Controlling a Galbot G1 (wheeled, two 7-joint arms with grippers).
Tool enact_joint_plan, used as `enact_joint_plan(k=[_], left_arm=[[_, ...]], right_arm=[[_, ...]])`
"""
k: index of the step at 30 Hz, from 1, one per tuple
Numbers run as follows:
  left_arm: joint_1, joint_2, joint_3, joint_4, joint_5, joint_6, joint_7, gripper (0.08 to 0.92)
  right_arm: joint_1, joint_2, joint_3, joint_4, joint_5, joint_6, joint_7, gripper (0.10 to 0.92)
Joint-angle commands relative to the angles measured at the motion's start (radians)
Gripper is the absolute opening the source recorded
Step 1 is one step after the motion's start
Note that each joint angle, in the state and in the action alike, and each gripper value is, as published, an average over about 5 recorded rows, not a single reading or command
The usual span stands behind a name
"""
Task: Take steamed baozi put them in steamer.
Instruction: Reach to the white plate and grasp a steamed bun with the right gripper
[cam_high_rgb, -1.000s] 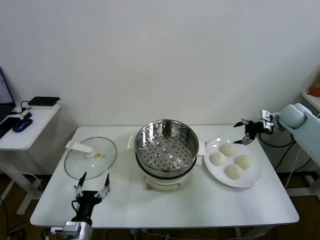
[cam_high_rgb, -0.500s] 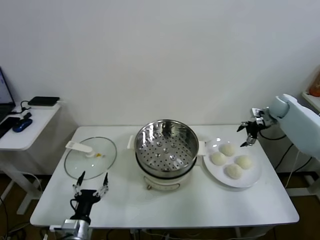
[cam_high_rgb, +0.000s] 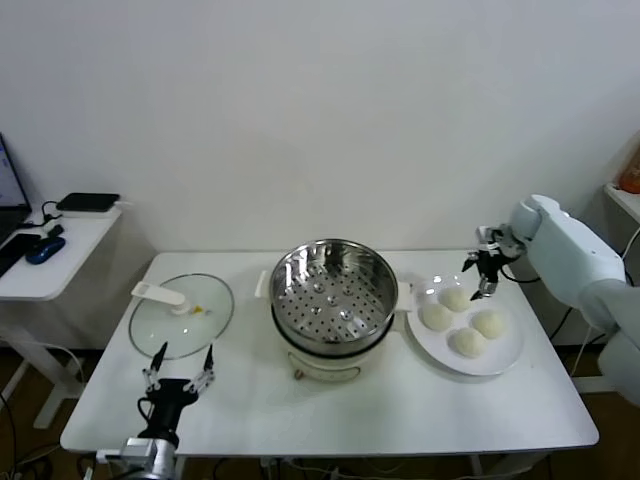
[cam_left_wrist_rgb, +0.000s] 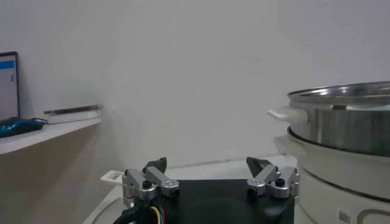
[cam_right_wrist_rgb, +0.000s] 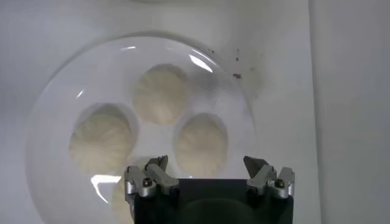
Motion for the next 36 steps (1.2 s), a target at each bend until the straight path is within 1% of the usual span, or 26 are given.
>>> enact_joint_plan(k=[1,6,10,12,23,36], left_arm=[[0.003,-0.002,0.001,-0.002,0.0,-0.001,0.0,0.823],[0.004,-0.002,0.001,-0.003,0.0,-0.001,0.0,0.823],[0.004,-0.002,0.001,-0.002,0.0,-0.001,0.0,0.823],[0.005,-0.002,0.001,-0.002,0.0,-0.001,0.0,0.823],[0.006,-0.003,0.002,0.001,0.0,-0.002,0.0,0.823],[0.009,-0.003,0.001,0.005,-0.002,-0.006,0.0,0.823]], right_arm=[[-0.024,0.041,0.066,-0.065,-0.093,0.029,0.026,0.823],[-0.04,0.049,0.124,-0.084,-0.161,0.05,0.054,0.823],[-0.05,0.077,0.227,-0.133,-0.274,0.086,0.076,0.823],[-0.052,0.087,0.253,-0.15,-0.305,0.093,0.082,0.823],[-0.061,0.111,0.276,-0.169,-0.319,0.088,0.098,0.823],[-0.062,0.132,0.362,-0.201,-0.408,0.089,0.113,0.823]])
